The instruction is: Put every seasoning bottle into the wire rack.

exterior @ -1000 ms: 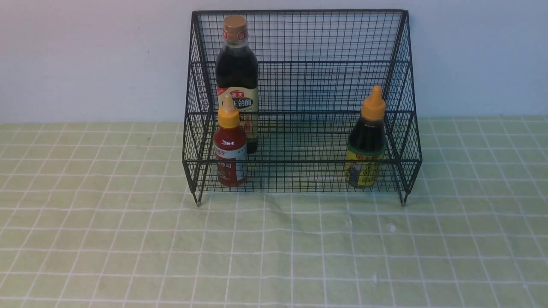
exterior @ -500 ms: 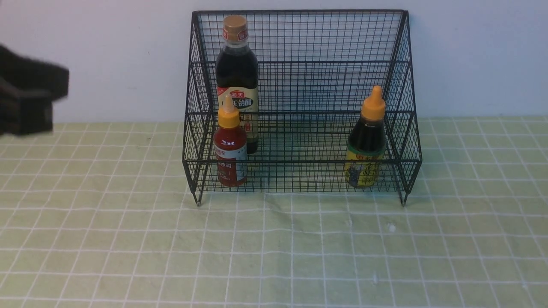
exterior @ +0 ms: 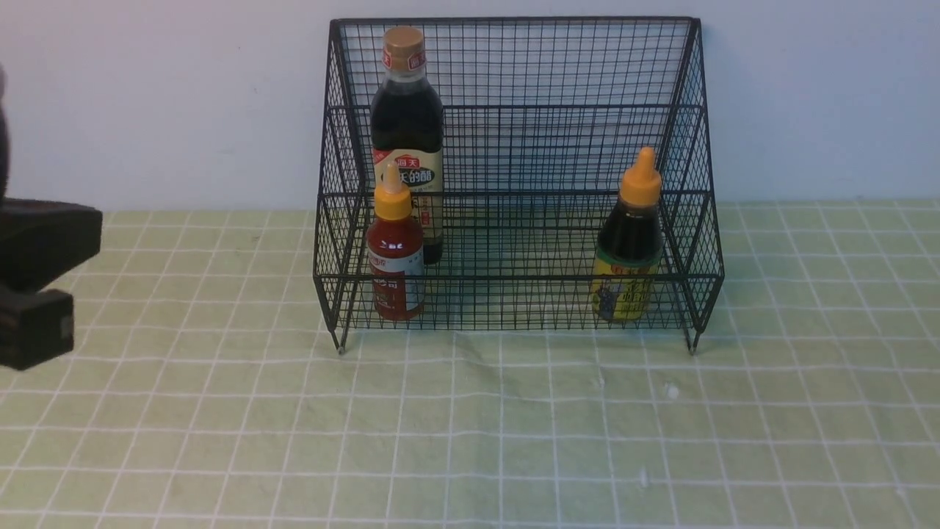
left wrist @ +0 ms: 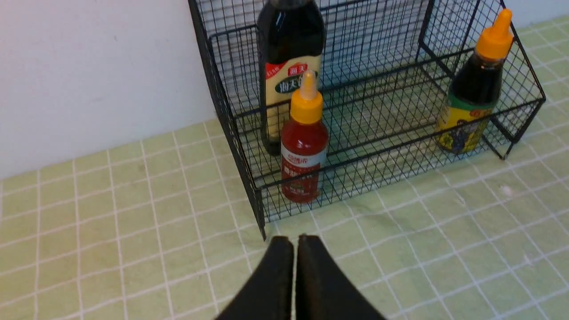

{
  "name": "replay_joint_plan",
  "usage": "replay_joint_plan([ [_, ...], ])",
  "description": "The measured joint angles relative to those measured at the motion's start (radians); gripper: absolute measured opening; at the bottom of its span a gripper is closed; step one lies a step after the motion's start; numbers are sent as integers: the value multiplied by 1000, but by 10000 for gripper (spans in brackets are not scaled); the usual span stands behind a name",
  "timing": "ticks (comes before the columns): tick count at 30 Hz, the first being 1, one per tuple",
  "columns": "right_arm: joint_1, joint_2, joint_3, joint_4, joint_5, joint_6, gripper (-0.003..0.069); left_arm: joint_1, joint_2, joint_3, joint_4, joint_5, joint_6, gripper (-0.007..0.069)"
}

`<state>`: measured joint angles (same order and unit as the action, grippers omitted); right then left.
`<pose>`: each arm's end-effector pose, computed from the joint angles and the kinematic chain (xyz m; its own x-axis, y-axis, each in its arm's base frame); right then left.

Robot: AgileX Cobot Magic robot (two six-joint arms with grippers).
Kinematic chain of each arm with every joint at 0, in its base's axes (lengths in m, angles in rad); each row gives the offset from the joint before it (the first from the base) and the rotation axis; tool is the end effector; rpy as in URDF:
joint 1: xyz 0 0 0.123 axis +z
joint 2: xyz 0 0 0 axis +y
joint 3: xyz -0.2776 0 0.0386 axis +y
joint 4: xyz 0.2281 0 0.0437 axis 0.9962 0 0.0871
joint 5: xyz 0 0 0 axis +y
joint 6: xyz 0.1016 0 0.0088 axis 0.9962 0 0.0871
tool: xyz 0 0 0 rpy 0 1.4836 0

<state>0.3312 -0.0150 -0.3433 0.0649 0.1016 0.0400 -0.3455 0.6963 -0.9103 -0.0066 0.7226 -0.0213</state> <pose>0.0151 0.0059 0.3127 0.2827 0.2076 -0.9365 -0.3625 0.9270 0.0960 0.1113 -0.0405 0.3800 -0.3937 0.1138 -0.9122 0.3322 0.9429 -0.0257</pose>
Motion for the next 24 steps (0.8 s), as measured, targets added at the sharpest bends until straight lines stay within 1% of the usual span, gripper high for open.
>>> replay_joint_plan([
  [3, 0, 0, 0, 0, 0, 0, -15, 41, -115, 164, 7, -150, 0, -6],
  [6, 0, 0, 0, 0, 0, 0, -15, 121, -254, 388, 7, -315, 1, -6],
  [9, 0, 0, 0, 0, 0, 0, -15, 207, -390, 602, 7, -429, 2, -6],
  [11, 0, 0, 0, 0, 0, 0, -15, 265, -481, 722, 7, -469, 3, -6],
  [14, 0, 0, 0, 0, 0, 0, -15, 333, -616, 871, 7, -491, 3, -6],
  [16, 0, 0, 0, 0, 0, 0, -15, 367, -680, 930, 7, -472, 5, -6],
  [20, 0, -1, 1, 0, 0, 0, -15, 376, -708, 937, 7, -369, 36, -6],
  [24, 0, -1, 1, 0, 0, 0, -15, 375, -708, 938, 7, -342, 57, -6],
])
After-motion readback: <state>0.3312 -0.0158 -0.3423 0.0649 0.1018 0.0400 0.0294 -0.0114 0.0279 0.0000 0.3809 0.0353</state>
